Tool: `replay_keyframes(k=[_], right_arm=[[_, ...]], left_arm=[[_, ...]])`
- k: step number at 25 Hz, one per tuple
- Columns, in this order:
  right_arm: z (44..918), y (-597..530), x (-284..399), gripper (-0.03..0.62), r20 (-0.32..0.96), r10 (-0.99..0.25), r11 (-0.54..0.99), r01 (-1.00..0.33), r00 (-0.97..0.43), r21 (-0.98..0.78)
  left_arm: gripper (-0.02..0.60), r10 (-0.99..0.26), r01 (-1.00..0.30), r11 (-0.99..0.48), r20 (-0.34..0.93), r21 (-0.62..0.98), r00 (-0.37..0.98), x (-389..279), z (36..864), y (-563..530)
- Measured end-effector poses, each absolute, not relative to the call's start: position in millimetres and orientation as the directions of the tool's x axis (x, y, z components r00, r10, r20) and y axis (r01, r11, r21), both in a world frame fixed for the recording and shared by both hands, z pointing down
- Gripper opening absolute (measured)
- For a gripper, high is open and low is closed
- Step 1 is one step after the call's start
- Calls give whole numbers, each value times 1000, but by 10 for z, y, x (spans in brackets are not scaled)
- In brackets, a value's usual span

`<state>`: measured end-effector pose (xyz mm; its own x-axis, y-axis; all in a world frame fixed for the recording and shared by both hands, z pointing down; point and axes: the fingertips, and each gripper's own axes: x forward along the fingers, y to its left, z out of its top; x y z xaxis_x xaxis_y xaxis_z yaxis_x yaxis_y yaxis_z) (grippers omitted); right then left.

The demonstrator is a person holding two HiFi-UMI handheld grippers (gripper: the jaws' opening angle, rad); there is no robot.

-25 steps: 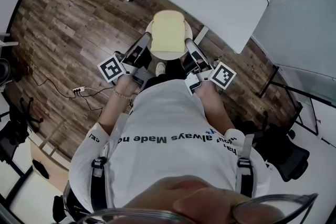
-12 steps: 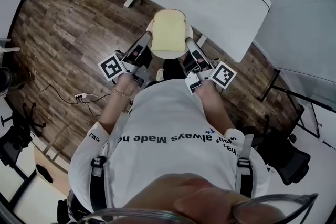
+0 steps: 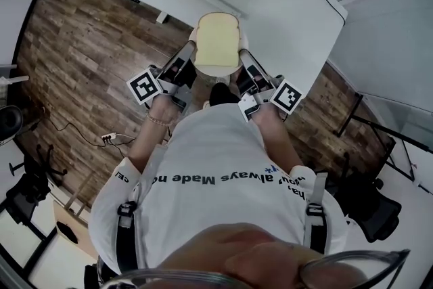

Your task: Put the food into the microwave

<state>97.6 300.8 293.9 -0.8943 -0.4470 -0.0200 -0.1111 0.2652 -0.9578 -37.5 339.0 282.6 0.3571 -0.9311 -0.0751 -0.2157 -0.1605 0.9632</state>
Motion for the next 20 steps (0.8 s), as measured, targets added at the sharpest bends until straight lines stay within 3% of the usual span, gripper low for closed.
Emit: replay_keyframes(k=[9,20], right_arm=[[3058,1736,1075,21,-18,-454,245,-105,-891,-964],[2938,1688,1091,21,-17,-467,267,-123,-884,-956]], left_arm=[[18,-928,-220,-134,-45,966,369,-270,2940,2098],[18,-919,-213,-155,-61,965,390,-258,2830,2026]])
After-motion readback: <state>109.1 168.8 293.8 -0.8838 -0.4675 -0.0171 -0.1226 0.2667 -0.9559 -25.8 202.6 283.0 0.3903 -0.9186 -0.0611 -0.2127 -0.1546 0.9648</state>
